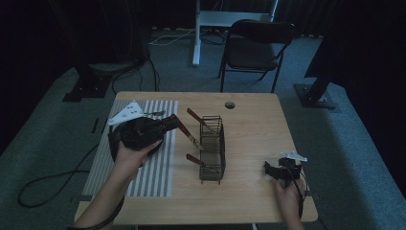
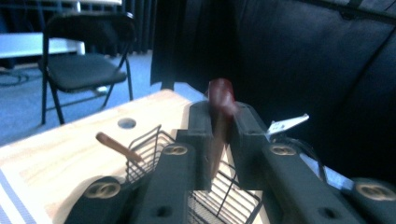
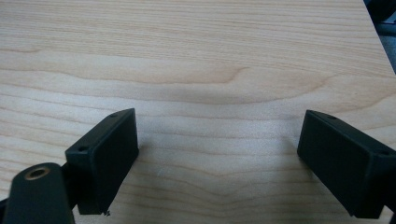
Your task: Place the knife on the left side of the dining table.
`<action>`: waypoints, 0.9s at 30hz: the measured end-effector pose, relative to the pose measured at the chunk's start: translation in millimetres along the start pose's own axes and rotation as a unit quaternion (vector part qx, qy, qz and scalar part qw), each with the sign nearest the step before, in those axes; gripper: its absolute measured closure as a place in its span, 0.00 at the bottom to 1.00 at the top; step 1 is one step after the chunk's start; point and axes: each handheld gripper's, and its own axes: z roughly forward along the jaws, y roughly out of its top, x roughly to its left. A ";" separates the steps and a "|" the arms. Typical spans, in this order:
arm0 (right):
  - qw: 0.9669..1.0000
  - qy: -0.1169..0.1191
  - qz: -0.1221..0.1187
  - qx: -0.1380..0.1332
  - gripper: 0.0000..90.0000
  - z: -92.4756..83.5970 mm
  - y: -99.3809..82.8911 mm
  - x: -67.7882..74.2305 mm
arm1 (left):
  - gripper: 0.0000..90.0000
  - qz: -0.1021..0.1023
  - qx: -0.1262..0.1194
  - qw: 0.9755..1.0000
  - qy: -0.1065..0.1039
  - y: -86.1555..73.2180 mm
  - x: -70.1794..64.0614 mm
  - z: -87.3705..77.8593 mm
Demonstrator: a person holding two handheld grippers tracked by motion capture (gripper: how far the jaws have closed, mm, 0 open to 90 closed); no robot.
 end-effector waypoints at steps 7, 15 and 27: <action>1.000 0.000 0.000 0.000 0.13 0.0 0.0 0.0 | 0.91 -0.005 -0.013 1.000 0.026 2.5 6.7 -19.3; 1.000 0.000 0.000 0.000 0.13 0.0 0.0 0.0 | 0.91 -0.018 -0.035 0.997 0.067 -2.7 18.4 -48.6; 1.000 0.000 0.000 0.000 0.13 0.1 0.0 0.0 | 0.91 -0.056 -0.017 0.989 0.136 -45.3 39.2 -74.7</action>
